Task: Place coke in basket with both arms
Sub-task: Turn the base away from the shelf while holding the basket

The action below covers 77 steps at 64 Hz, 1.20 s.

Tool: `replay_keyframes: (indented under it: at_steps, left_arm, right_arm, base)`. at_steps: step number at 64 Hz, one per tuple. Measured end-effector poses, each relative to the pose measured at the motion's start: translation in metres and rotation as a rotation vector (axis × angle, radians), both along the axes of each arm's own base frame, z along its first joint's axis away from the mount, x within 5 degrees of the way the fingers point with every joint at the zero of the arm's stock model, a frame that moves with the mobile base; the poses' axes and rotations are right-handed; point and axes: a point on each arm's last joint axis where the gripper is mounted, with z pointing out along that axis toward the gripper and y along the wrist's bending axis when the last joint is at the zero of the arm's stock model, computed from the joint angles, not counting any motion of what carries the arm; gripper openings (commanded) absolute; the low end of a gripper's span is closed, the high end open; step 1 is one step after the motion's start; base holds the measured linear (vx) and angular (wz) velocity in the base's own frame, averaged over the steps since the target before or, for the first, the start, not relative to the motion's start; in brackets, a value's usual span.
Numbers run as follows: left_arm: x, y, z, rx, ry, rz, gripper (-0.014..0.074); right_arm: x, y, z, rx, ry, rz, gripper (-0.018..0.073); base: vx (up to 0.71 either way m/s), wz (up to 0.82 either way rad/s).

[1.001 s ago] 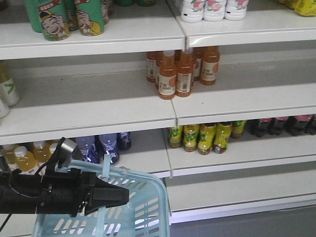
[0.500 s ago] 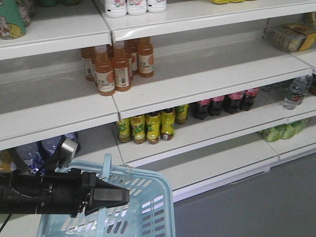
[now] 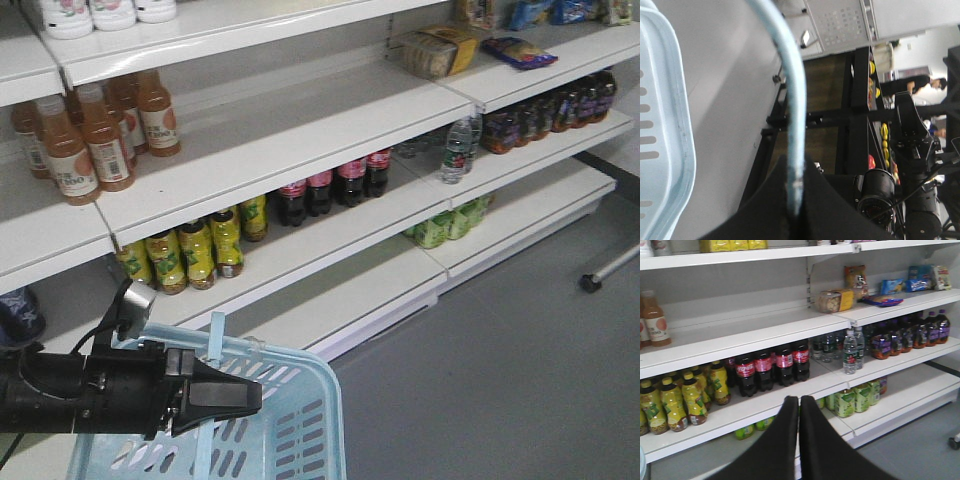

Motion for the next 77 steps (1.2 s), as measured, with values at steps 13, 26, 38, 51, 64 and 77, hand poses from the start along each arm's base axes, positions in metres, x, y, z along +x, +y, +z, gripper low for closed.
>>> replay_keyframes:
  at_steps: [13,26,38,51,64,77]
  left_arm:
    - [0.0000,0.0000,0.0000,0.000,0.000,0.000,-0.0007]
    - [0.0000,0.0000,0.0000,0.000,0.000,0.000,-0.0007]
    - [0.0000,0.0000,0.0000,0.000,0.000,0.000,-0.0007]
    - [0.0000,0.0000,0.0000,0.000,0.000,0.000,-0.0007]
    - [0.0000,0.0000,0.0000,0.000,0.000,0.000,-0.0006]
    - [0.0000,0.0000,0.0000,0.000,0.000,0.000,-0.0006]
  right_arm:
    - [0.0000,0.0000,0.0000,0.000,0.000,0.000,-0.0009]
    - [0.0000,0.0000,0.0000,0.000,0.000,0.000,-0.0009]
    - [0.0000,0.0000,0.0000,0.000,0.000,0.000,-0.0009]
    - [0.0000,0.0000,0.0000,0.000,0.000,0.000,-0.0009]
    - [0.0000,0.0000,0.0000,0.000,0.000,0.000,-0.0009]
    - [0.0000,0.0000,0.0000,0.000,0.000,0.000,-0.0009]
  base:
    - [-0.08,-0.48]
    - [-0.08,-0.49]
    - [-0.07,-0.48]
    - [-0.06,-0.48]
    - [-0.04,-0.48]
    - [-0.03,-0.43]
